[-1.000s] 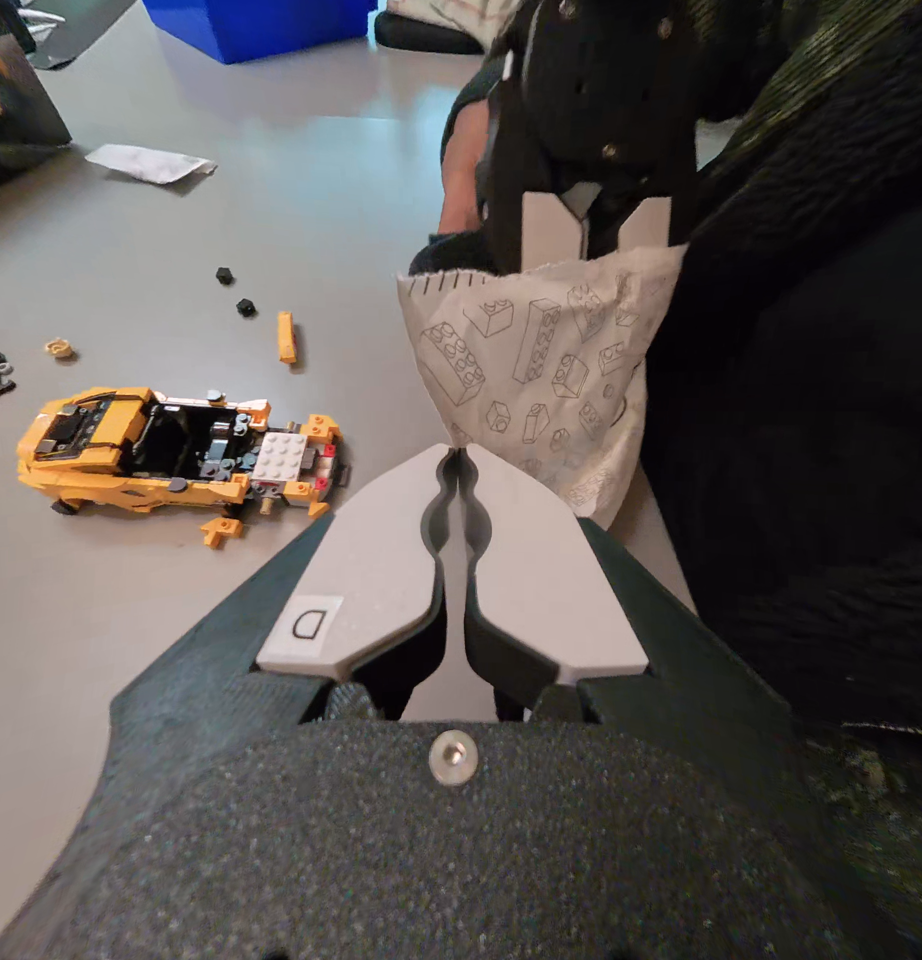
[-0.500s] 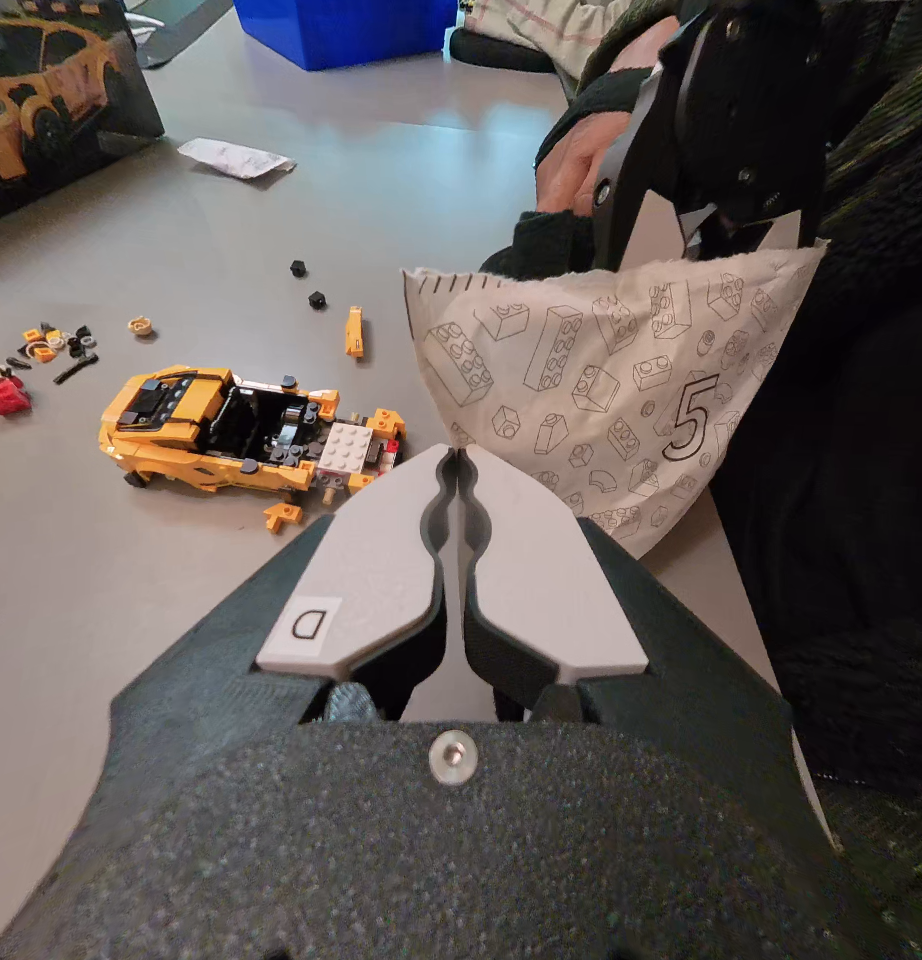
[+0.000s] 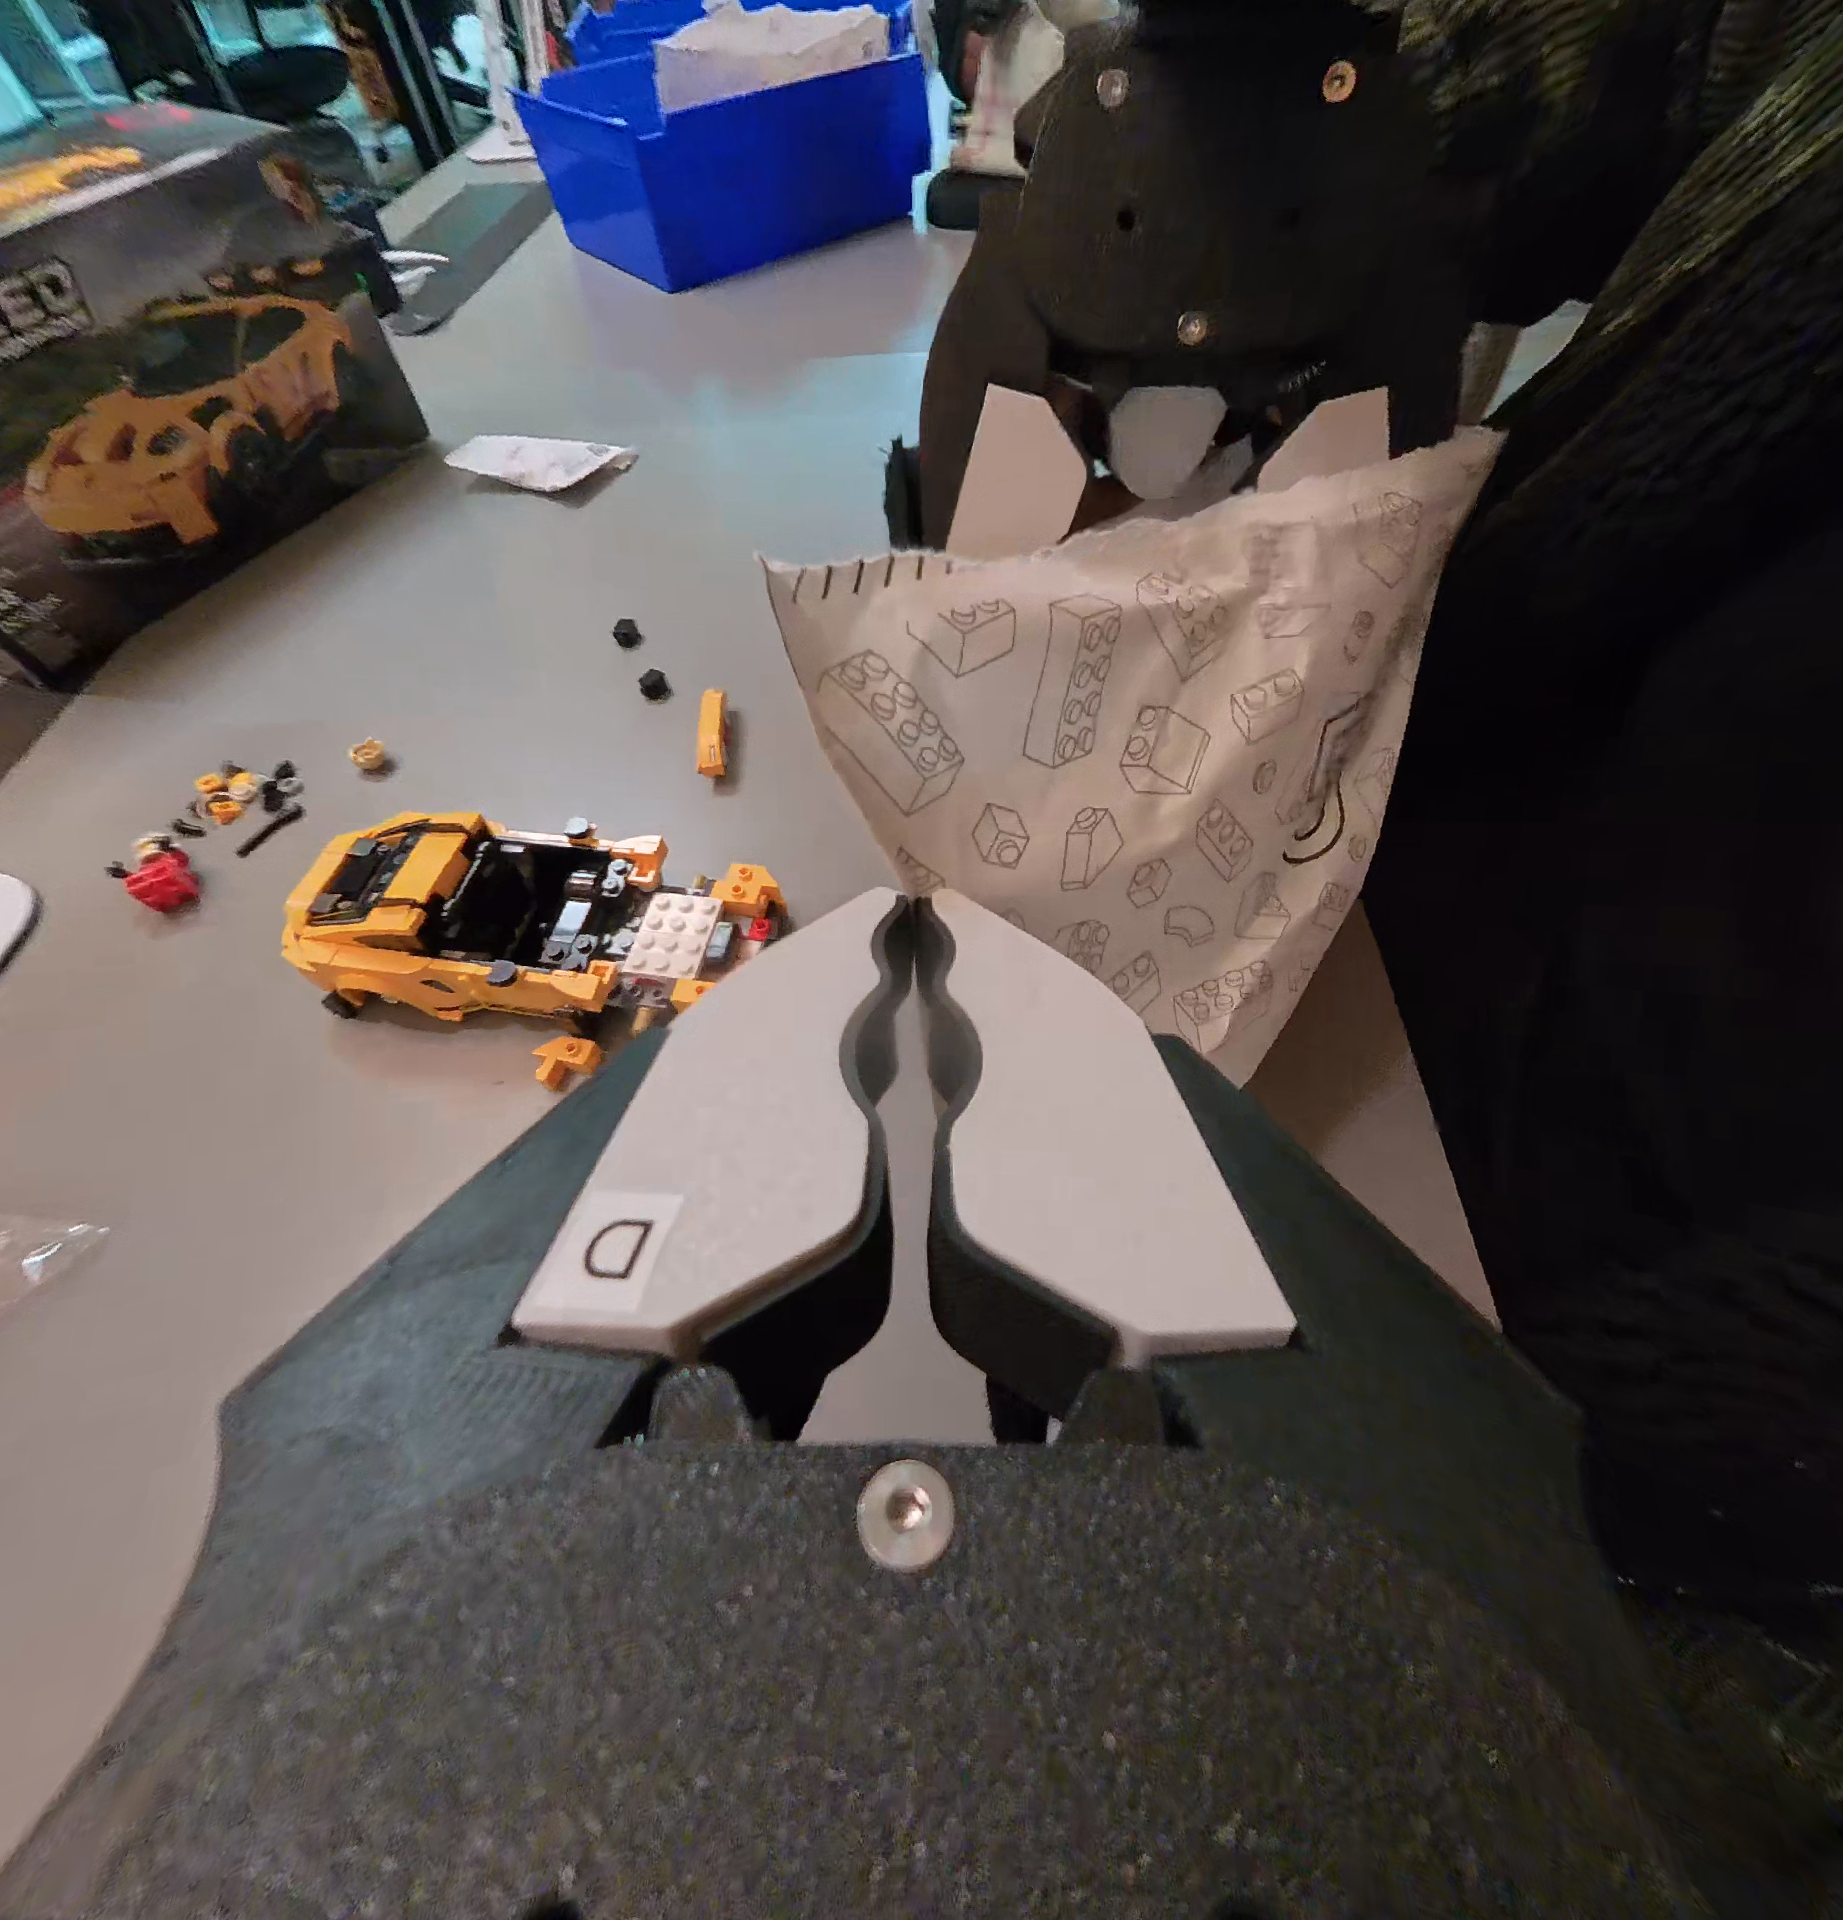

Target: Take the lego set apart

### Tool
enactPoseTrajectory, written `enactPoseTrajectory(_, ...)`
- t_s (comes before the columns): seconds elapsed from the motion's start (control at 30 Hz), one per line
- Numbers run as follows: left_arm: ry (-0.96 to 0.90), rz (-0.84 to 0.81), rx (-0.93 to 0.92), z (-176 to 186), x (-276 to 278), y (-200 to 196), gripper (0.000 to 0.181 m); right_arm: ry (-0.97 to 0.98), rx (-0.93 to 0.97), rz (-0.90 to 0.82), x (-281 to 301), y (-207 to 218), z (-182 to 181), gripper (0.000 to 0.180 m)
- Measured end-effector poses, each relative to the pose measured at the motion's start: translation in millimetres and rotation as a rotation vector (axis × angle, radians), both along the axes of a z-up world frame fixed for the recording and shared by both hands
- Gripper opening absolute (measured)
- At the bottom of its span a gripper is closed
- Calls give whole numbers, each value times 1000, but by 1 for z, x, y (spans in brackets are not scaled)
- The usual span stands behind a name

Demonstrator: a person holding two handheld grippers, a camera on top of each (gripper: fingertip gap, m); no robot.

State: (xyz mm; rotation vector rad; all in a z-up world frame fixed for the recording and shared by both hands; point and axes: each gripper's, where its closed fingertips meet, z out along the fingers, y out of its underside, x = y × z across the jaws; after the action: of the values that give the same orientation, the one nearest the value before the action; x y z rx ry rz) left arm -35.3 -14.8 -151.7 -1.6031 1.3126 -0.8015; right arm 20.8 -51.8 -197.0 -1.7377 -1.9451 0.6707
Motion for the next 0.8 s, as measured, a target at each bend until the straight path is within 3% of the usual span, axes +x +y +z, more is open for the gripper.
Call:
enactPoseTrajectory(0.03,-1,15,17,1,-1,-1,0,-11,-10,-14,0,0,-1,87)
enactPoseTrajectory(0.17,-18,67,98,8,-4,-10,0,-34,-35,-25,-4,-8,2,113)
enactPoseTrajectory(0.37,-48,124,244,23,-3,-24,0,-48,35,-4,-8,-8,5,128)
enactPoseTrajectory(0.63,-58,139,276,23,-3,-26,0,-37,64,8,-7,-6,7,133)
enactPoseTrajectory(0.8,-74,168,253,18,-10,-17,0,124,62,-57,-11,11,33,124)
